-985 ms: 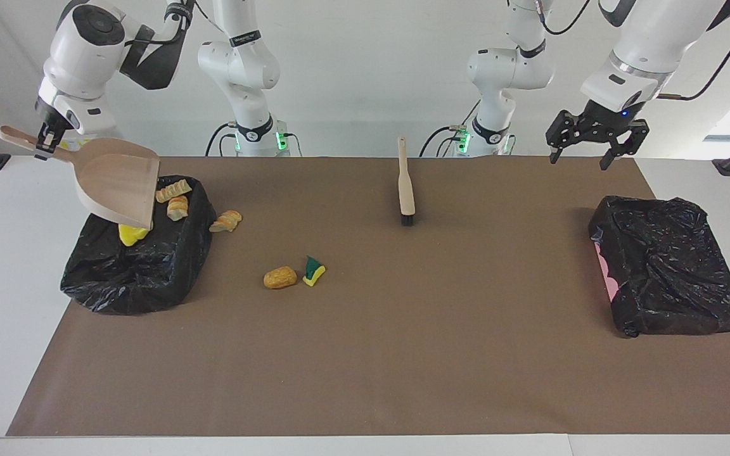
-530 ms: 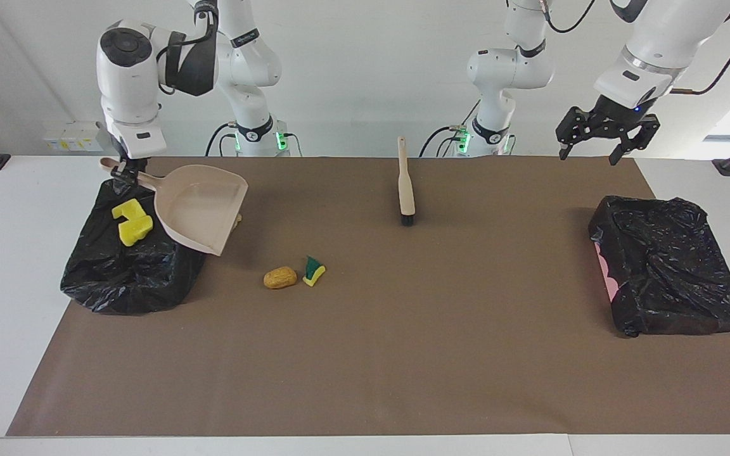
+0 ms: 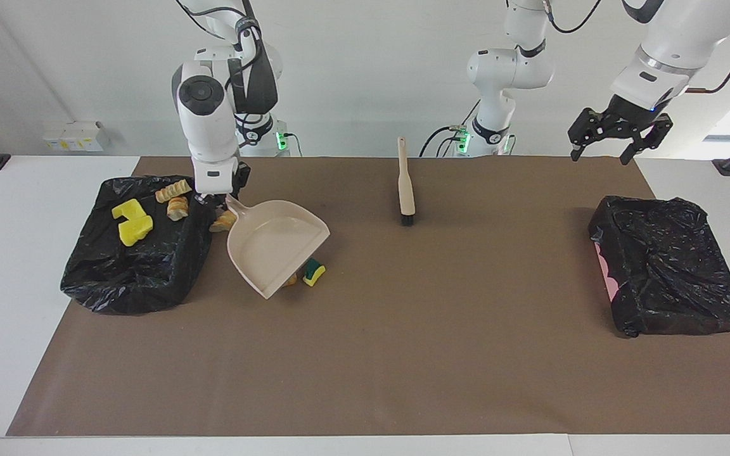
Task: Sweep and dump trash in bin
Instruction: 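Bring the dustpan back and set it on the table with the right gripper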
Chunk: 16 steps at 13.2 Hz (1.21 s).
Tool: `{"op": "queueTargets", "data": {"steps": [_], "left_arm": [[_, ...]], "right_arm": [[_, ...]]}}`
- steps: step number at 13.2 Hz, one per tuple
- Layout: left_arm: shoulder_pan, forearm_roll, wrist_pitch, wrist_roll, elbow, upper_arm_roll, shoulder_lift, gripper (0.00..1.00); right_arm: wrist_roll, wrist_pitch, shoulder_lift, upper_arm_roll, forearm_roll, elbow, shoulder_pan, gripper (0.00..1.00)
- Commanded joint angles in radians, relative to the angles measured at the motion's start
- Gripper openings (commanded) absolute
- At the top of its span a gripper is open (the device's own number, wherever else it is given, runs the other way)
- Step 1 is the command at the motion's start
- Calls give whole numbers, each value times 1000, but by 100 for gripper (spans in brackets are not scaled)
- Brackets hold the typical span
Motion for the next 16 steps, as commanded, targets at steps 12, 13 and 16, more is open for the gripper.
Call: {"op": "queueTargets", "data": {"steps": [12, 13, 16], "left_arm": [[8, 19, -12, 4, 13, -2, -3, 100], [9, 19, -12, 3, 13, -3, -3, 100], [6, 17, -26, 1, 13, -8, -3, 100]], "right_arm": [[948, -10, 507, -4, 185, 582, 348, 0], [1033, -9, 559, -4, 184, 619, 355, 0], [1132, -4, 655, 2, 184, 731, 385, 0]]}}
